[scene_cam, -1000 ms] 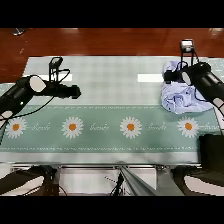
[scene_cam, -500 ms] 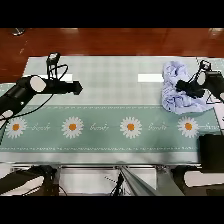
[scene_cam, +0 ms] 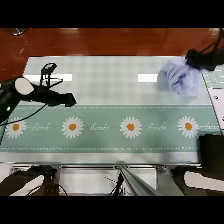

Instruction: Fold the shirts.

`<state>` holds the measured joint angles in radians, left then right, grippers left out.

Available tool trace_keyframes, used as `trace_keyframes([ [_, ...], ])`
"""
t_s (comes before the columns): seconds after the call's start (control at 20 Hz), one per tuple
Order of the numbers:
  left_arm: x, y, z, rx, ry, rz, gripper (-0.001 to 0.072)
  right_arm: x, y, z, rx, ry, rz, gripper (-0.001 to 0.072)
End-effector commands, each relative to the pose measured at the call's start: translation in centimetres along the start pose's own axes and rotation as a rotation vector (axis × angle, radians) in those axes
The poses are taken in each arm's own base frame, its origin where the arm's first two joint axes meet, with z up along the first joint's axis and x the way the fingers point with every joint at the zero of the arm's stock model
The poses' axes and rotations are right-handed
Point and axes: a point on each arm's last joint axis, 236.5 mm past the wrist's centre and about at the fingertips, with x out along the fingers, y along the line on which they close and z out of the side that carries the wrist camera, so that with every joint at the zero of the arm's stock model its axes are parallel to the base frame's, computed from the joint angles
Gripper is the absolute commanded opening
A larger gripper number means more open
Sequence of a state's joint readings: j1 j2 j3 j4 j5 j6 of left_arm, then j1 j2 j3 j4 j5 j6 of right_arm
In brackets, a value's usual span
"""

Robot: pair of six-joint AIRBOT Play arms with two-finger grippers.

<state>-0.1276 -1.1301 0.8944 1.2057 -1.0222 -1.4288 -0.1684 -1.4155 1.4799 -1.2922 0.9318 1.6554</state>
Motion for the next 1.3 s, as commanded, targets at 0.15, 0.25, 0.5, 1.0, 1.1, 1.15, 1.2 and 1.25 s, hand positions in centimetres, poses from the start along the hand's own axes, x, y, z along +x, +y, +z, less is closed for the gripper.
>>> trace_keyframes([
  [0.15, -3.8, -6.3, -5.0, -0.036, -0.121, -0.222, 0.0701, -23.6, 14.1, 8.1, -0.338, -0.479, 0.232, 0.0026],
  [0.25, -4.4, -6.4, -5.6, -0.027, -0.144, -0.225, 0.0701, -29.1, 17.4, 7.2, -0.431, -0.562, 0.299, 0.0026],
  [0.5, -5.1, -6.1, -3.2, -0.050, -0.252, -0.213, 0.0701, -30.8, 23.1, -2.5, -0.647, -0.346, 0.463, 0.0026],
  [1.0, -5.6, -5.5, -0.9, -0.065, -0.351, -0.194, 0.0701, -6.9, 24.5, -31.5, -0.561, 0.475, 0.424, 0.0027],
  [1.1, -5.5, -5.5, -1.0, -0.064, -0.343, -0.194, 0.0701, -4.8, 26.0, -34.5, -0.515, 0.548, 0.453, 0.0027],
  [1.15, -5.5, -5.5, -1.1, -0.065, -0.342, -0.194, 0.0701, -4.1, 26.7, -35.5, -0.480, 0.577, 0.474, 0.0029],
  [1.2, -5.5, -5.5, -1.1, -0.065, -0.338, -0.195, 0.0701, -3.8, 27.4, -36.3, -0.444, 0.607, 0.503, 0.0205],
  [1.25, -5.3, -5.6, -1.5, -0.063, -0.322, -0.199, 0.0701, -3.7, 27.9, -36.4, -0.445, 0.609, 0.518, 0.0601],
])
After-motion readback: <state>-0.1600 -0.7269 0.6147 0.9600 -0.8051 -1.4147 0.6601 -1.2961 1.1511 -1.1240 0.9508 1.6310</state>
